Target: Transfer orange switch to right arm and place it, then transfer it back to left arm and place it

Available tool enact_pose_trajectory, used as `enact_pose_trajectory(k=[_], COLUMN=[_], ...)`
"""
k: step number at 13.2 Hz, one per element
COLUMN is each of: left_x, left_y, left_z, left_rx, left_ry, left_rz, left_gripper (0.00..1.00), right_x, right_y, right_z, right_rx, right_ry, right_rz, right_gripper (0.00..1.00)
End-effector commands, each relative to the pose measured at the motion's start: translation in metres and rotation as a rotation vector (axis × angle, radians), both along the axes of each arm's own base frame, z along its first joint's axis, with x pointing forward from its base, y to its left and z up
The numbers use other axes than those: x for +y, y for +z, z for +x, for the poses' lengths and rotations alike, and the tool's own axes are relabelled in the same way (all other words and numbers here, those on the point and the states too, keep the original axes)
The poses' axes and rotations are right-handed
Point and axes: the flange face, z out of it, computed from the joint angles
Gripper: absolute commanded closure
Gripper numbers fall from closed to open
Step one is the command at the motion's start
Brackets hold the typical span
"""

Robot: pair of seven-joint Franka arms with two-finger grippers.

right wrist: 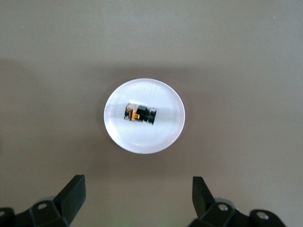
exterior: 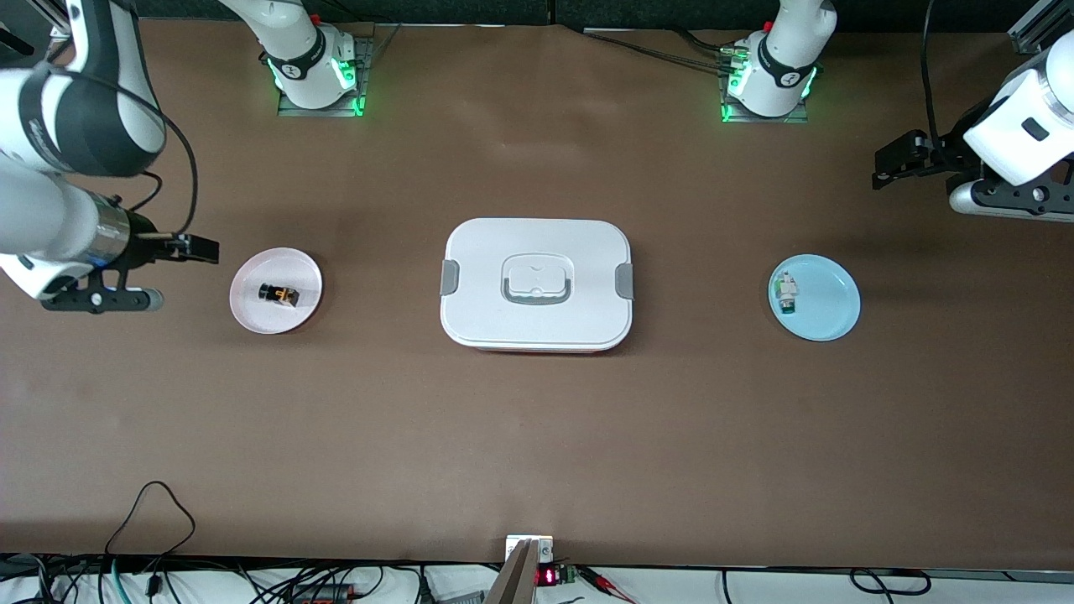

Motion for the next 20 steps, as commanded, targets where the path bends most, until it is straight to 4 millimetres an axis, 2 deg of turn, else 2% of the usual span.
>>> enact_pose_trajectory(k=[1,4,5,6,8,12,15,20], left_x=[0.003,0.003,0.003,0.003,0.004,0.003,0.003,0.004], left_y=[0.005,0.005,0.005,0.005,0.005,0.005,0.005,0.005], left_z=[0.003,0.003,0.003,0.003,0.003,0.003,0.003,0.003], left_rx=[-0.004,-0.004,-0.004,-0.004,-0.004,-0.004,-0.004,-0.005], left_ry=[-0.020,-0.020,-0.020,-0.020,-0.018,-0.020,-0.020,-0.035], left_rz=[-0.018,-0.018,-0.018,-0.018,-0.018,-0.018,-0.018,-0.020], left_gripper=[0.00,0.00,0.00,0.00,0.00,0.00,0.00,0.00], right_x=[0.018,0.033,0.054,0.058,0.054,0.019,0.012,0.014], right_y=[-0.012,-0.041,-0.059,-0.071,-0.091,-0.134,-0.175,-0.214], right_z=[0.010,0.016,0.014,0.011,0.008,0.004,-0.009,-0.016], right_rx=[-0.019,0.006,0.020,0.023,0.006,-0.042,-0.073,-0.080], right_ry=[0.019,0.052,0.087,0.052,0.008,-0.017,0.049,0.040], right_rz=[-0.017,-0.030,-0.044,-0.069,-0.081,-0.078,-0.134,-0.118], right_gripper=[0.00,0.00,0.00,0.00,0.00,0.00,0.00,0.00])
